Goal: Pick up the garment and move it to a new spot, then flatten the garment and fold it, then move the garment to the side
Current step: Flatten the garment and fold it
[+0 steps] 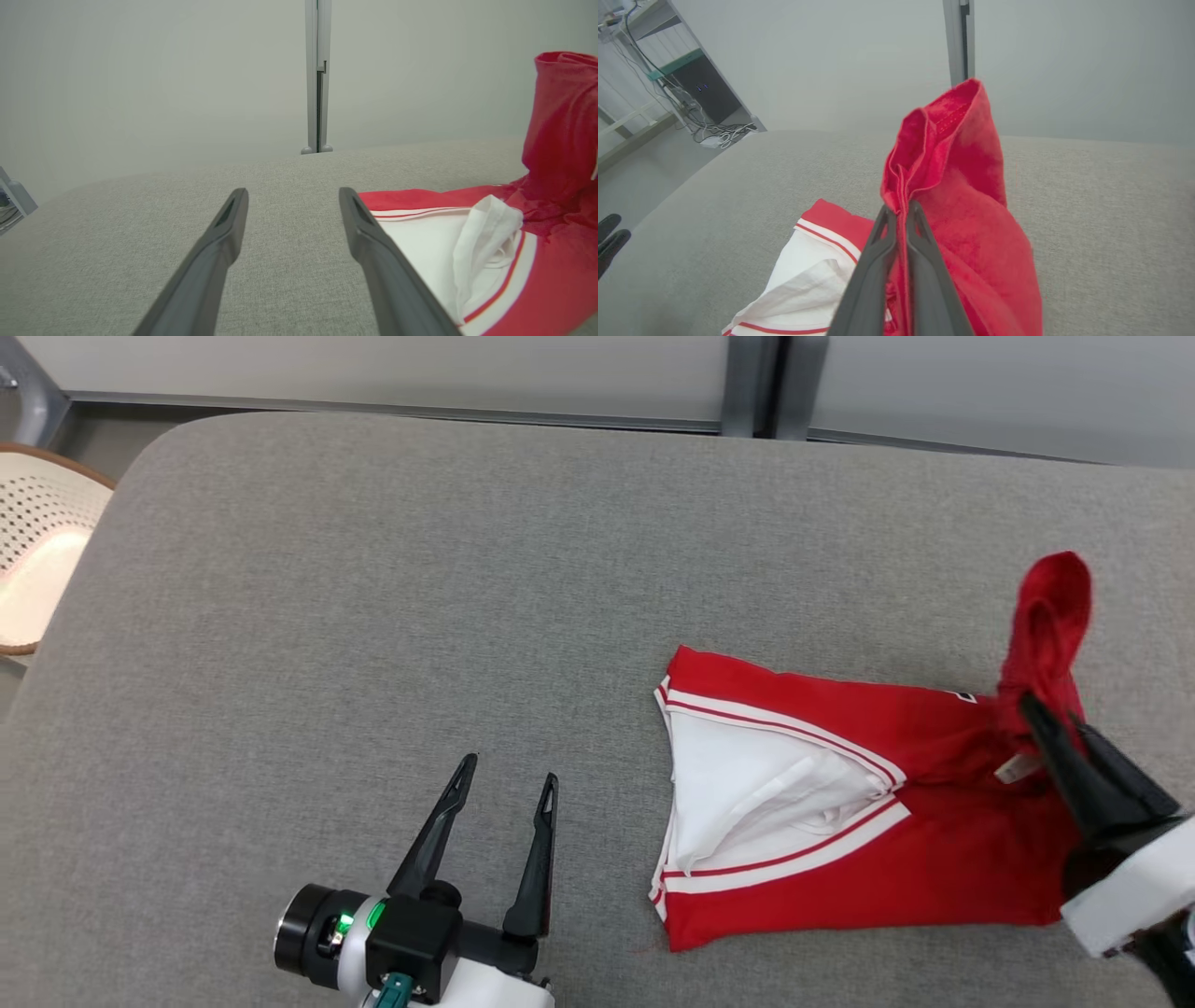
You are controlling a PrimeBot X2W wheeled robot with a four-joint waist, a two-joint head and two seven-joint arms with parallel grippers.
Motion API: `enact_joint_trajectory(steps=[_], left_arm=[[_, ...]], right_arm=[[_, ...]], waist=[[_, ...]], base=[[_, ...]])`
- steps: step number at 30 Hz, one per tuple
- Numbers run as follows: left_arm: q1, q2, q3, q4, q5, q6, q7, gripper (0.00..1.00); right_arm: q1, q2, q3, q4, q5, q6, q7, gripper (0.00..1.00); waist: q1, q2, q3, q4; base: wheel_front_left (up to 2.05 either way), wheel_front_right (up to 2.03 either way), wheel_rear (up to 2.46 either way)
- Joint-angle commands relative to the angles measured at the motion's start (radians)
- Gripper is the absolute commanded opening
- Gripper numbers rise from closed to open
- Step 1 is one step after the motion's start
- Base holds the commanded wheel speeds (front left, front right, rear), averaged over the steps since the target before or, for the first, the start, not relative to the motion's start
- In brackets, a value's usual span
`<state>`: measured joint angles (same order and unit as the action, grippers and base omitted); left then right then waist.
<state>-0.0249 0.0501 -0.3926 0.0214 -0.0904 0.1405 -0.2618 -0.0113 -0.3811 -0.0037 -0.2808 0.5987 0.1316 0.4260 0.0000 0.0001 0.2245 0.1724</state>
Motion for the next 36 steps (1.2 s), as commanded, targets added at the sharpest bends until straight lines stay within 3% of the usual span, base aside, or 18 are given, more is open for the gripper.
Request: enact_joint_trajectory(steps=[1,8,16,19,20,21,22,30,36], left_arm=[[0.003,0.002,-0.003,0.002,-0.006,-0.001,-0.004,1.00],[0.013,0.002,-0.027,0.010,-0.019,0.009,-0.004,1.00],[0.013,0.002,-0.049,0.019,-0.033,0.016,-0.004,1.00],[0.011,0.002,-0.053,0.023,-0.037,0.018,-0.004,1.00],[0.012,0.002,-0.054,0.025,-0.038,0.017,-0.004,1.00],[0.013,0.002,-0.055,0.027,-0.040,0.018,-0.004,1.00],[0.015,0.002,-0.055,0.028,-0.043,0.019,-0.004,1.00],[0.029,0.002,-0.035,0.026,-0.048,0.031,-0.004,1.00],[0.025,0.002,-0.002,0.001,-0.062,0.041,-0.004,1.00]], right_arm=[[-0.013,0.031,0.020,-0.018,-0.015,-0.002,0.017,0.00],[-0.024,0.151,0.110,0.003,-0.011,-0.002,0.056,0.00],[-0.049,0.253,0.192,0.097,-0.003,-0.001,0.010,0.00],[-0.058,0.268,0.218,0.140,-0.019,-0.001,-0.005,0.18],[-0.061,0.274,0.224,0.153,-0.017,-0.001,-0.007,0.26],[-0.062,0.279,0.228,0.164,-0.013,-0.001,-0.007,0.40],[-0.065,0.283,0.231,0.170,-0.011,-0.001,-0.009,1.00],[-0.062,0.268,0.189,0.109,0.018,-0.001,-0.044,1.00],[-0.057,0.193,0.098,0.074,0.039,-0.001,-0.169,1.00]], waist=[[0.0000,-0.0001,-0.009,0.018],[0.0000,-0.0001,-0.026,0.070],[0.0000,-0.0001,-0.040,0.114],[0.0000,-0.0001,-0.042,0.128],[0.0000,-0.0001,-0.043,0.133],[0.0000,-0.0001,-0.042,0.136],[0.0000,-0.0001,-0.042,0.139],[0.0000,-0.0001,-0.044,0.111],[0.0000,-0.0001,-0.056,0.026]], base=[[0.00,0.00,0.00],[0.00,0.00,0.00],[0.00,0.00,0.00],[0.00,0.00,0.00],[0.00,0.00,0.00],[0.00,0.00,0.00],[0.00,0.00,0.00],[0.00,0.00,0.00],[0.00,0.00,0.00]])
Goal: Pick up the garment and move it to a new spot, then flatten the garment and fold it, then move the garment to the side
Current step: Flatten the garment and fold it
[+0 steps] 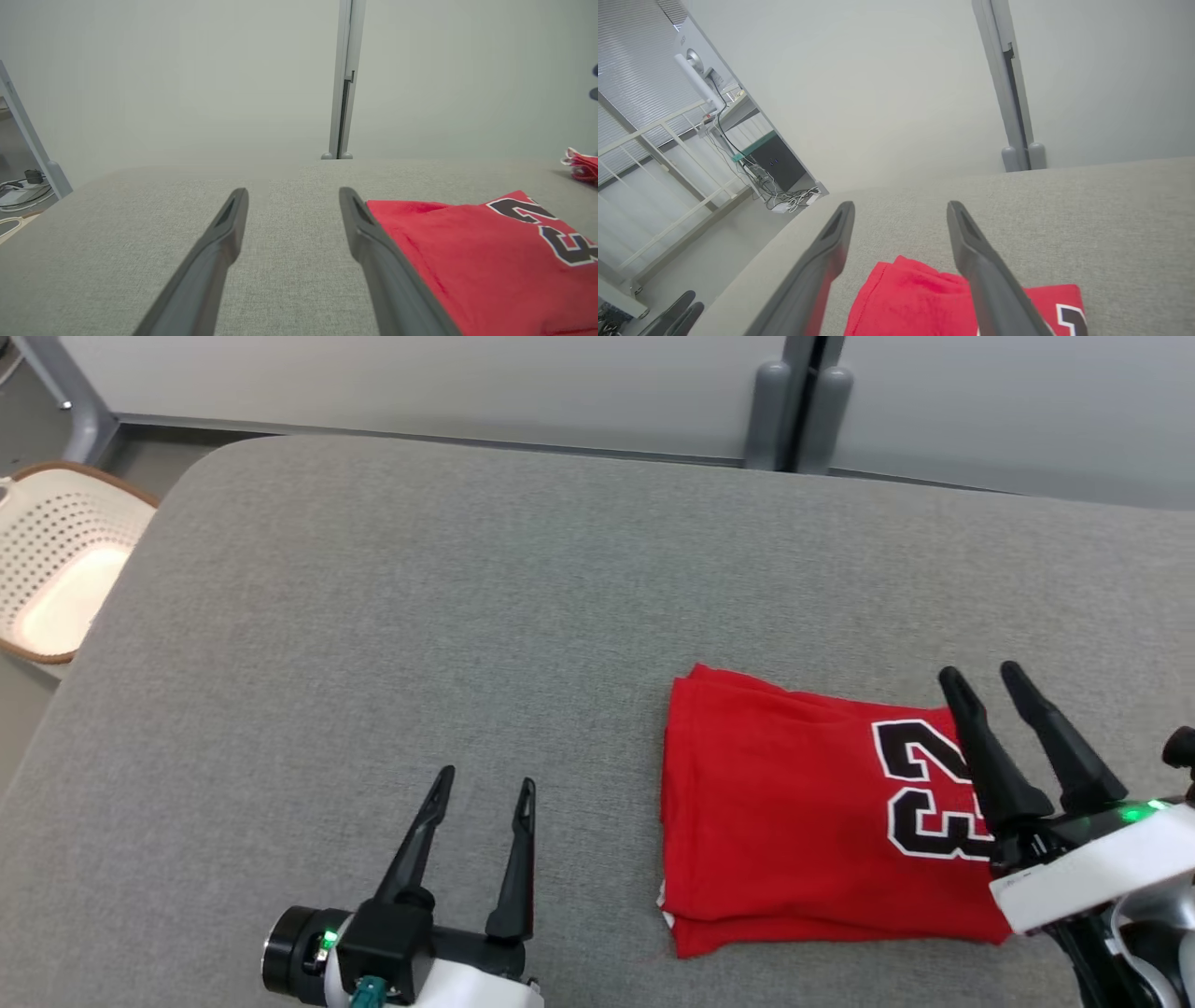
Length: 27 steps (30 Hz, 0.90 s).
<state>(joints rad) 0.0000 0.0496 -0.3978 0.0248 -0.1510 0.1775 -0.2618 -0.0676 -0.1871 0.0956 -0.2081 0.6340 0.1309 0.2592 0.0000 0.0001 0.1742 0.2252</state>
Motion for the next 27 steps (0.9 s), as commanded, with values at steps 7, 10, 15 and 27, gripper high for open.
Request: enact_joint_trajectory(steps=[7,10,15,27], left_arm=[[0.029,0.004,0.077,-0.030,-0.084,0.000,-0.003,1.00],[0.042,0.003,0.101,-0.025,-0.112,-0.012,-0.003,1.00],[0.084,0.003,0.141,-0.036,-0.088,-0.020,-0.003,1.00],[0.189,0.003,0.183,-0.051,0.027,-0.037,-0.003,1.00]], right_arm=[[-0.013,-0.106,0.039,0.144,-0.055,-0.001,-0.306,1.00],[-0.004,-0.137,0.080,0.263,-0.138,-0.001,-0.449,1.00],[0.002,-0.113,0.089,0.416,-0.298,-0.001,-0.524,1.00],[0.172,0.049,0.006,0.396,-0.434,-0.001,-0.525,1.00]], waist=[[0.0000,-0.0001,-0.038,-0.128],[0.0000,-0.0001,-0.061,-0.155],[0.0000,-0.0001,-0.104,-0.185],[0.0000,-0.0001,-0.190,-0.212]], base=[[0.00,0.00,0.00],[0.00,0.00,0.00],[0.00,0.00,0.00],[0.00,0.00,0.00]])
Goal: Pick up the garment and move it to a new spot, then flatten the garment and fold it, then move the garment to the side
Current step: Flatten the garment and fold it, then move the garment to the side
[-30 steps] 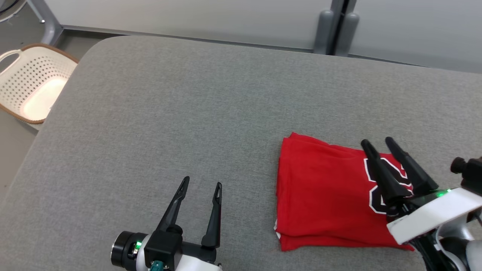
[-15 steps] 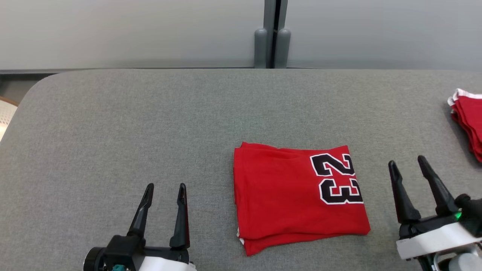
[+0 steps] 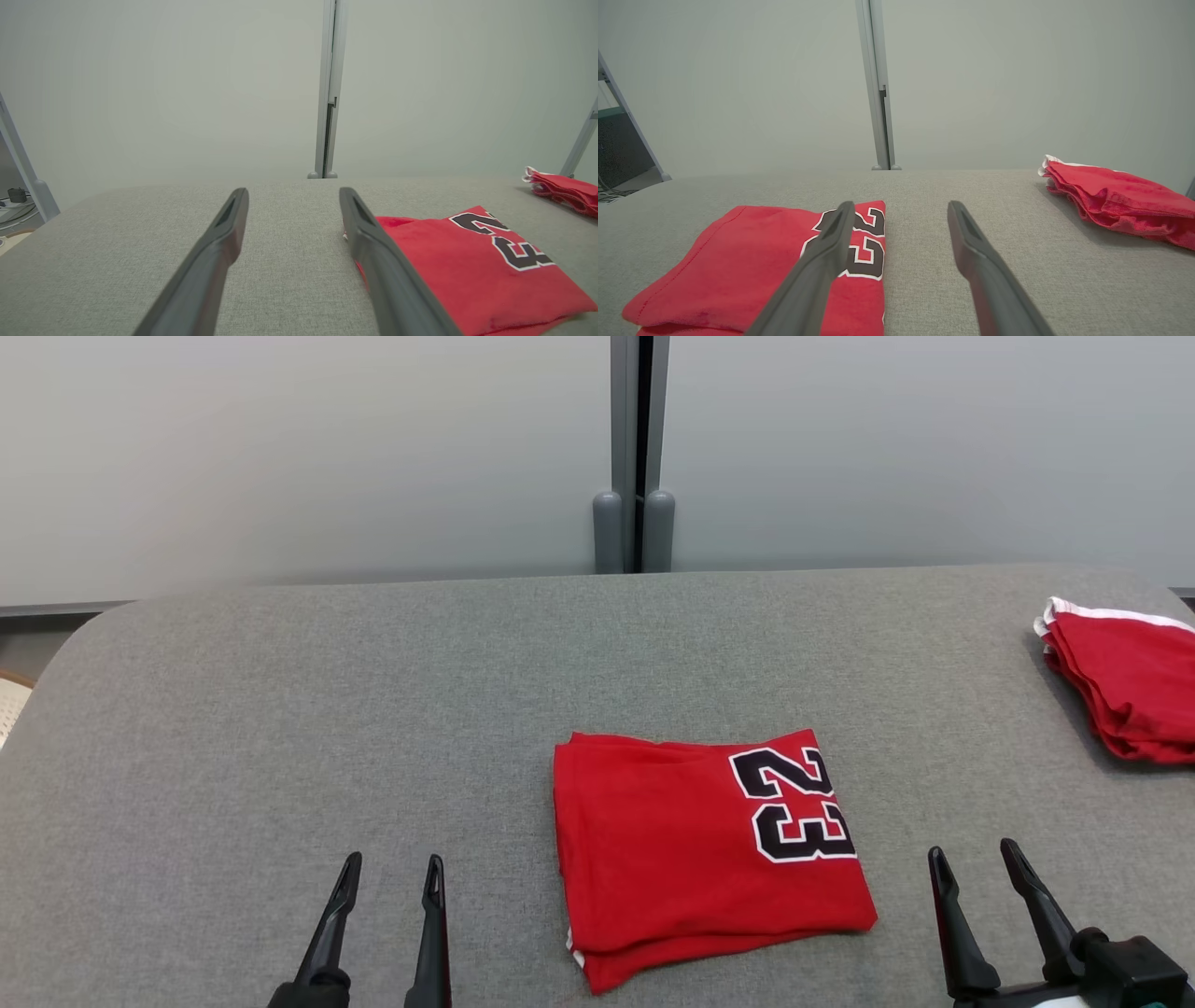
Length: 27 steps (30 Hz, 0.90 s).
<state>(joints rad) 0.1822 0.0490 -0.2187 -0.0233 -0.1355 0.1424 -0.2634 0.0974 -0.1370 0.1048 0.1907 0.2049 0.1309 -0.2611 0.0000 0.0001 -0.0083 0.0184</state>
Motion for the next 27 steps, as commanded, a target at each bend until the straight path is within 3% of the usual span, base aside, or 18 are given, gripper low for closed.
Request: enact_joint_trajectory(steps=[1,27], left_arm=[[0.014,0.004,0.005,-0.002,0.016,-0.002,-0.001,1.00],[0.039,0.004,0.012,0.024,0.045,-0.016,-0.001,1.00]], right_arm=[[0.011,0.004,-0.002,-0.005,-0.003,-0.001,-0.005,1.00],[0.022,0.010,0.000,0.003,0.020,-0.001,-0.005,1.00]], waist=[[0.0000,-0.0001,-0.013,-0.008],[0.0000,-0.0001,-0.061,-0.008]], base=[[0.00,0.00,0.00],[0.00,0.00,0.00]])
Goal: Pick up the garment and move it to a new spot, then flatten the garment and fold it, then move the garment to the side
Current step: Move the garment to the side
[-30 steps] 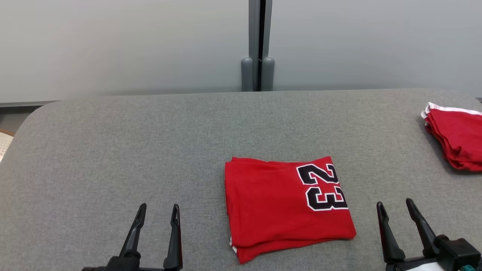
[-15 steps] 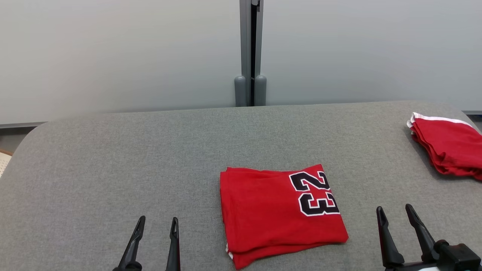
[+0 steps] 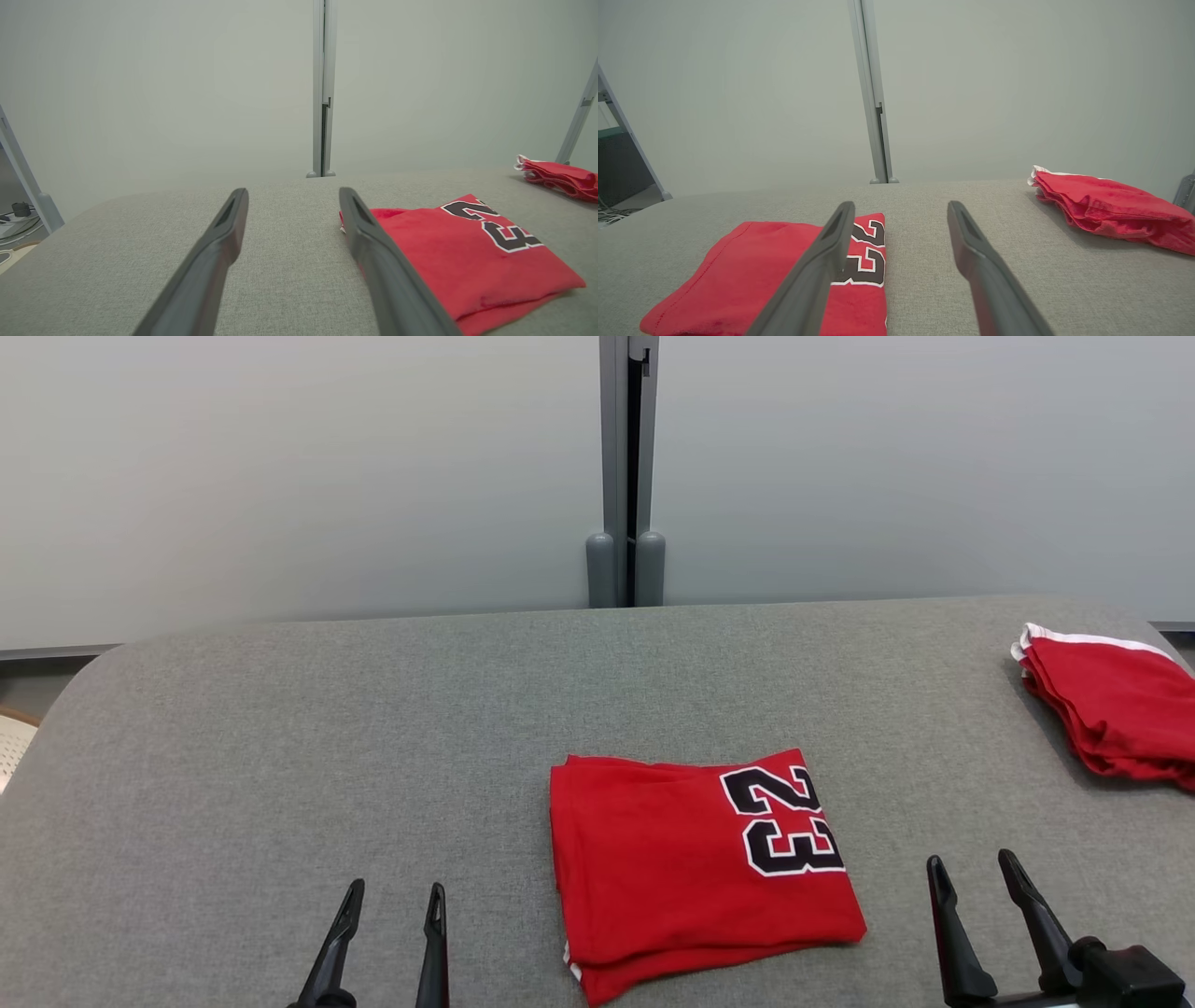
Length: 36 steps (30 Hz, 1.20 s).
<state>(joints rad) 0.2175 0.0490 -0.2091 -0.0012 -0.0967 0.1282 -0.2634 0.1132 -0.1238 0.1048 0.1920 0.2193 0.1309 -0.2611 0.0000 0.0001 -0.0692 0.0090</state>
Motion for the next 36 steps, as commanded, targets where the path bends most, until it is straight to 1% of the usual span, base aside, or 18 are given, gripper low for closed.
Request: enact_joint_trajectory(steps=[1,22,25,27,28,29,31,34,36], left_arm=[[0.002,0.004,0.002,0.003,0.008,-0.003,-0.001,1.00],[-0.005,0.004,-0.003,0.011,0.020,-0.002,-0.001,1.00],[-0.012,0.004,-0.005,0.011,0.022,-0.002,-0.001,1.00],[-0.019,0.004,-0.009,0.012,0.023,-0.005,-0.001,1.00],[-0.019,0.004,-0.009,0.012,0.023,-0.005,-0.001,1.00],[-0.023,0.004,-0.012,0.013,0.023,-0.005,-0.001,1.00],[-0.027,0.004,-0.019,0.015,0.024,-0.007,-0.001,1.00],[-0.036,0.004,-0.035,0.018,0.025,-0.007,-0.001,1.00],[-0.044,0.004,-0.046,0.019,0.028,-0.008,-0.001,1.00]], right_arm=[[0.007,-0.004,0.001,0.002,0.006,-0.001,-0.005,1.00],[0.005,-0.011,0.019,0.007,0.011,-0.001,-0.005,1.00],[-0.019,-0.010,0.042,0.022,0.030,-0.001,-0.005,1.00],[-0.043,-0.011,0.056,0.048,0.074,-0.001,-0.005,1.00],[-0.043,-0.011,0.056,0.048,0.074,-0.001,-0.005,1.00],[-0.059,-0.022,0.073,0.062,0.090,-0.001,-0.005,1.00],[-0.095,-0.046,0.118,0.112,0.159,-0.001,-0.004,1.00],[-0.169,-0.106,0.228,0.206,0.332,-0.001,0.012,1.00],[-0.224,-0.156,0.300,0.229,0.477,-0.001,0.069,1.00]], waist=[[0.0000,-0.0001,0.000,0.002],[0.0000,-0.0001,0.001,0.016],[0.0000,-0.0001,0.011,0.016],[0.0000,-0.0001,0.020,0.017],[0.0000,-0.0001,0.020,0.017],[0.0000,-0.0001,0.026,0.018],[0.0000,-0.0001,0.038,0.021],[0.0000,-0.0001,0.055,0.028],[0.0000,-0.0001,0.068,0.034]], base=[[0.00,0.00,0.00],[0.00,0.00,0.00],[0.00,0.00,0.00],[0.00,0.00,0.00],[0.00,0.00,0.00],[0.00,0.00,0.00],[0.00,0.00,0.00],[0.00,0.00,0.00],[0.00,0.00,0.00]])
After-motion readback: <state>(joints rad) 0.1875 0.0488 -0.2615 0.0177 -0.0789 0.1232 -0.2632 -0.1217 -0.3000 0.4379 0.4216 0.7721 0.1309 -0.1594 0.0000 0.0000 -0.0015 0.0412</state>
